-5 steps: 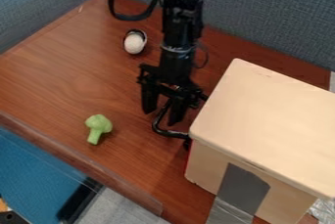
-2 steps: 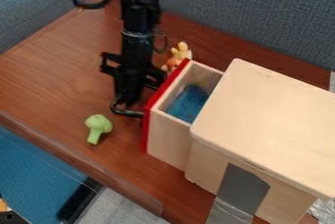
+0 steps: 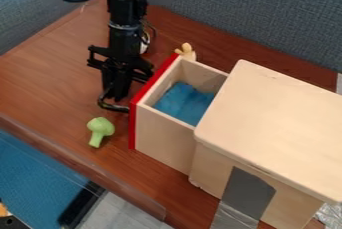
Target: Open the drawer
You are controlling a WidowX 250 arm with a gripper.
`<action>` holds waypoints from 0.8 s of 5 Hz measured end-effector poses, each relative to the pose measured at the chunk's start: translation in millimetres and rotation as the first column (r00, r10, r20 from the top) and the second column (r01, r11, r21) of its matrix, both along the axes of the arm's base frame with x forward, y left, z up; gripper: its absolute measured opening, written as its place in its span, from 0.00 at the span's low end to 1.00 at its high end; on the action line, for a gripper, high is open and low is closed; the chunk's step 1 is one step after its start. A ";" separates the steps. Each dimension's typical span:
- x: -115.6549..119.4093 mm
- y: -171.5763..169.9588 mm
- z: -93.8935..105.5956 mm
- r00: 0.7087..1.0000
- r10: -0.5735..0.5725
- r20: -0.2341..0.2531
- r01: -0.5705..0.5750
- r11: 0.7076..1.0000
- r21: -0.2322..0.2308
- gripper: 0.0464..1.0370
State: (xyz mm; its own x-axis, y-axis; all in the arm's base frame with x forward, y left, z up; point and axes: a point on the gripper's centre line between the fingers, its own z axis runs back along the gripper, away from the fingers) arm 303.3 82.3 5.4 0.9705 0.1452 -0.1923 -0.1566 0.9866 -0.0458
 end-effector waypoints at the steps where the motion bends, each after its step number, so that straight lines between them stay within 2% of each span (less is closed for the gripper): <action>1: 2.0 0.1 0.8 1.000 -0.008 0.005 0.008 1.000 0.000 0.11; 2: 8.2 2.5 6.9 0.999 0.022 0.026 -0.022 1.000 0.002 0.33; 3: 14.4 3.7 33.1 0.995 0.003 0.103 -0.004 1.000 0.013 0.64; 4: 12.8 2.3 71.6 0.979 -0.019 0.205 0.012 0.999 0.037 0.92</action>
